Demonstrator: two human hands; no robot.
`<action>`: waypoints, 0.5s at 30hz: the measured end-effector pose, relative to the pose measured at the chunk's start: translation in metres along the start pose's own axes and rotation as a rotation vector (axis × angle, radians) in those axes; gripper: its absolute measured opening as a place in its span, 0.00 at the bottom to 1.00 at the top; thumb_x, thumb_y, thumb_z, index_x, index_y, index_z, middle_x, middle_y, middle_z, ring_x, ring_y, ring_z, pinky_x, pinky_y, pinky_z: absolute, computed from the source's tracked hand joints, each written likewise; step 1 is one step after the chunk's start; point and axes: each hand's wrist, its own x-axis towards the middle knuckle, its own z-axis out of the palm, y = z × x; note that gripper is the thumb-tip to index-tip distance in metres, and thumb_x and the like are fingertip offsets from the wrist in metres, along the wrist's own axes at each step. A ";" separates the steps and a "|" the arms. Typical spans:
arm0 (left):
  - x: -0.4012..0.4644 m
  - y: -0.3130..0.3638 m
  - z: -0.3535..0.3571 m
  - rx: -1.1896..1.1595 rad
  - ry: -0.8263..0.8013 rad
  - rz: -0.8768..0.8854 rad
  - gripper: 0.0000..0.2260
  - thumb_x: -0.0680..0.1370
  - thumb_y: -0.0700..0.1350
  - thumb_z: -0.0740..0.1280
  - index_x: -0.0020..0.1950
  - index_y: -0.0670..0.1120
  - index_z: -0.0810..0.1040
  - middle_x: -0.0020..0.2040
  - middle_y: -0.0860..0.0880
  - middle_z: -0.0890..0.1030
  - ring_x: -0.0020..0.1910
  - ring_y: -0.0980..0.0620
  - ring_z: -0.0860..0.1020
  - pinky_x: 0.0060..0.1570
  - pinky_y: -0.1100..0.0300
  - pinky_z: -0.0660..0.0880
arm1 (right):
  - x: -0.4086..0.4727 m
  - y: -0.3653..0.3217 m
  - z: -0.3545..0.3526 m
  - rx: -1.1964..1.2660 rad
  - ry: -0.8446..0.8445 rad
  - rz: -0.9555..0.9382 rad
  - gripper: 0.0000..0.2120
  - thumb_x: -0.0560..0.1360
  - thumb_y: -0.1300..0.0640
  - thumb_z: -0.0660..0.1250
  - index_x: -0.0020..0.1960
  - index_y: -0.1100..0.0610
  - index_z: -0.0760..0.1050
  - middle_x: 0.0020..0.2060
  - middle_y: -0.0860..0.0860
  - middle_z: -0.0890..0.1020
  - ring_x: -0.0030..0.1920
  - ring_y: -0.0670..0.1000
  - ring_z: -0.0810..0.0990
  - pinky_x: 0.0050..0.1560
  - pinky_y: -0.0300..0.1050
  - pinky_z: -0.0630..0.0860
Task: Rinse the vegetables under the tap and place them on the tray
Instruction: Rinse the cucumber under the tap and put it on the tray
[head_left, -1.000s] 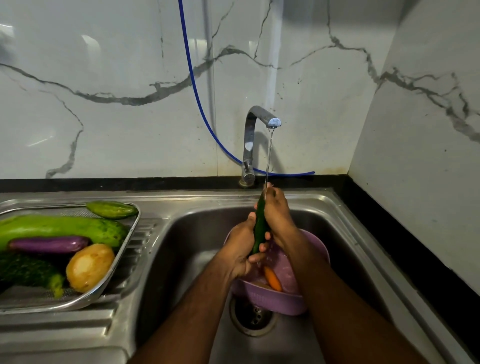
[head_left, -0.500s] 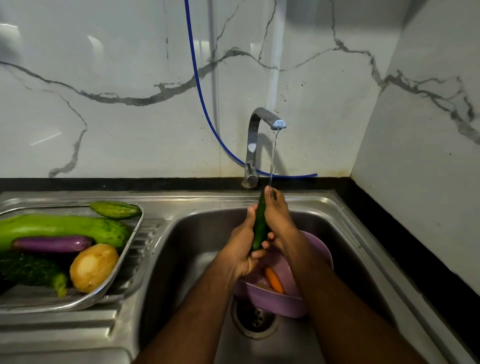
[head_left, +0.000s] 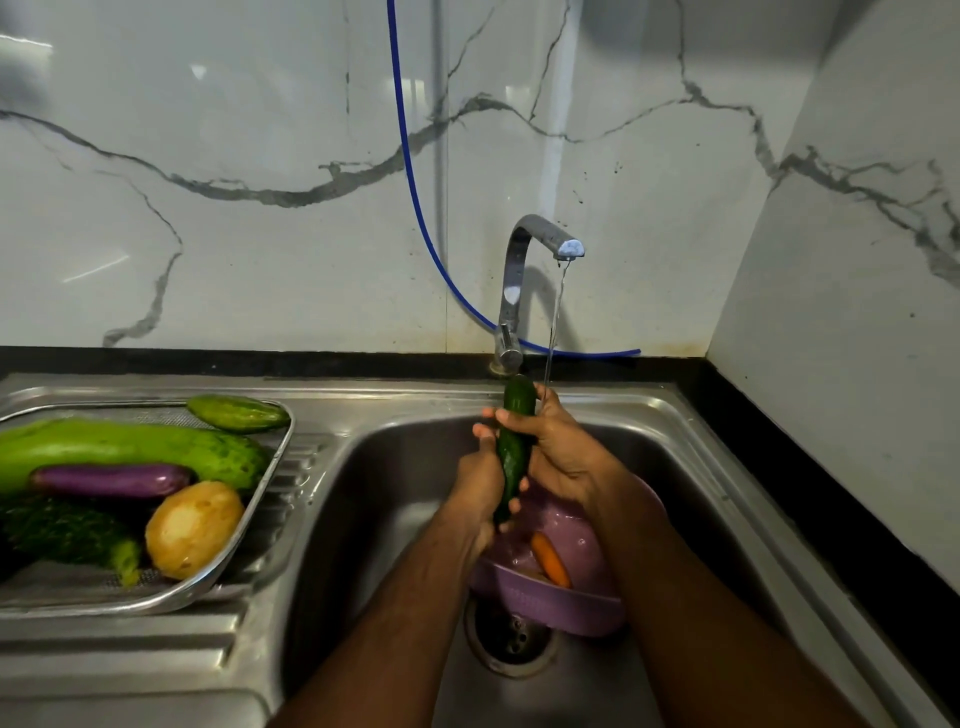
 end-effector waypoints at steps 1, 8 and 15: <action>-0.001 0.001 0.000 -0.017 -0.030 -0.014 0.33 0.80 0.68 0.47 0.39 0.43 0.77 0.27 0.47 0.74 0.19 0.53 0.66 0.21 0.69 0.61 | 0.001 0.001 0.003 -0.014 0.035 -0.019 0.25 0.73 0.68 0.71 0.66 0.53 0.70 0.55 0.62 0.83 0.47 0.57 0.87 0.51 0.54 0.85; -0.005 0.003 -0.002 0.045 -0.197 -0.126 0.36 0.76 0.74 0.46 0.34 0.45 0.74 0.26 0.48 0.70 0.18 0.55 0.62 0.20 0.69 0.57 | 0.011 -0.001 0.013 -0.193 0.420 -0.022 0.24 0.81 0.35 0.60 0.57 0.55 0.78 0.37 0.55 0.82 0.37 0.53 0.85 0.38 0.46 0.82; -0.001 0.006 -0.012 -0.182 -0.279 -0.175 0.34 0.78 0.72 0.48 0.42 0.43 0.76 0.27 0.48 0.72 0.17 0.56 0.64 0.19 0.71 0.55 | 0.010 -0.004 0.001 -0.045 0.245 -0.033 0.27 0.82 0.36 0.58 0.62 0.59 0.79 0.42 0.57 0.83 0.45 0.56 0.83 0.59 0.62 0.80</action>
